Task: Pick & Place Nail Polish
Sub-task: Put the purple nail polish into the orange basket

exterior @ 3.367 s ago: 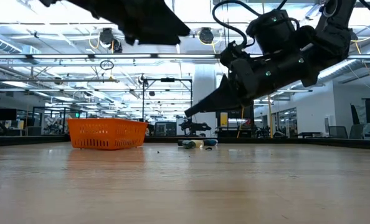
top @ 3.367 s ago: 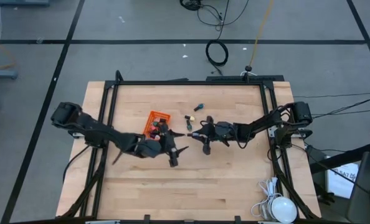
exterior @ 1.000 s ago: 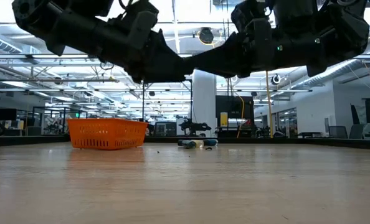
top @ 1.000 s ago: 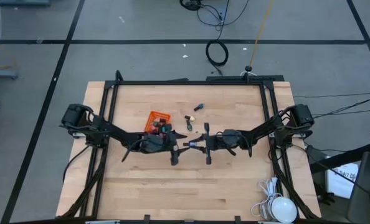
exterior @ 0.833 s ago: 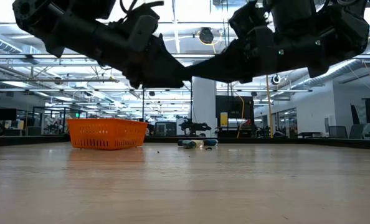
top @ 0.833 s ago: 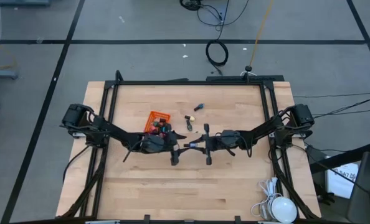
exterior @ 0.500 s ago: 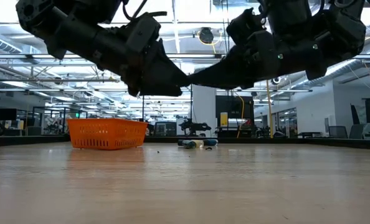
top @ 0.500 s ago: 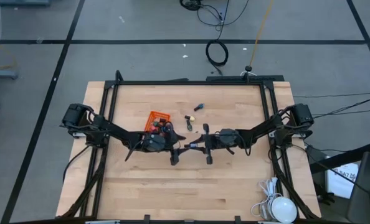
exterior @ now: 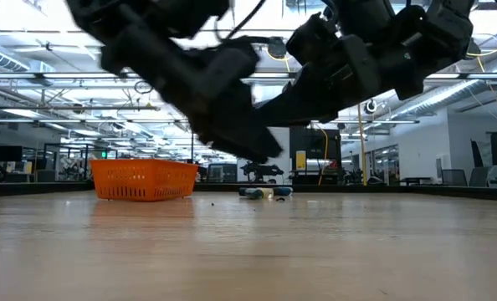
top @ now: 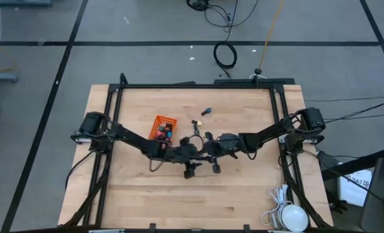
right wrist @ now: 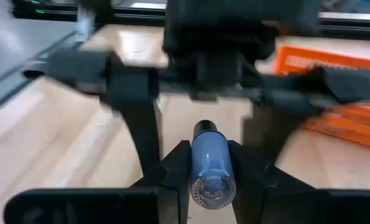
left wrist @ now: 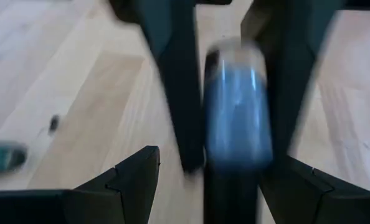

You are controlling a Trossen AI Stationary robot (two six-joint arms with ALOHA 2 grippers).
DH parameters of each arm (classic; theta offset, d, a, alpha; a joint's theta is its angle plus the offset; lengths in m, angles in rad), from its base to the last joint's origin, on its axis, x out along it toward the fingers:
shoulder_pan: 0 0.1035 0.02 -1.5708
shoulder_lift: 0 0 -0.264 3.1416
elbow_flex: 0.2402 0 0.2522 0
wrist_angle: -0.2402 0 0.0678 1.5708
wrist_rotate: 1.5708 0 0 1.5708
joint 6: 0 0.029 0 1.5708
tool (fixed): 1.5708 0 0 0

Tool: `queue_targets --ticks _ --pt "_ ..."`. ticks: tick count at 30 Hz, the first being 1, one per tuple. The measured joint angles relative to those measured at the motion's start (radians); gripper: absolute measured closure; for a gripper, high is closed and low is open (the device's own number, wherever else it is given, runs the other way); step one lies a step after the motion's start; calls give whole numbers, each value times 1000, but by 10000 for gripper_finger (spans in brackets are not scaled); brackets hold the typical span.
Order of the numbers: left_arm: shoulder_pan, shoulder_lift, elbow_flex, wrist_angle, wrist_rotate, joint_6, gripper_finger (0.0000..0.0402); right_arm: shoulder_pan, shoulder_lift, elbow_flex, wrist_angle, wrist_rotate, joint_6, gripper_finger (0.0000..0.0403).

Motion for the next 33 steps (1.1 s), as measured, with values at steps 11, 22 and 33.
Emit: queue_targets --ticks 11,22,33 --pt "0 64 133 -175 -3 104 149 1 0 -2 -57 -55 7 334" --pt "-1 64 132 -158 0 103 300 0 0 -2 -48 -52 13 334" --pt "8 17 131 -285 -99 126 378 0 -1 -3 -83 -56 106 243"
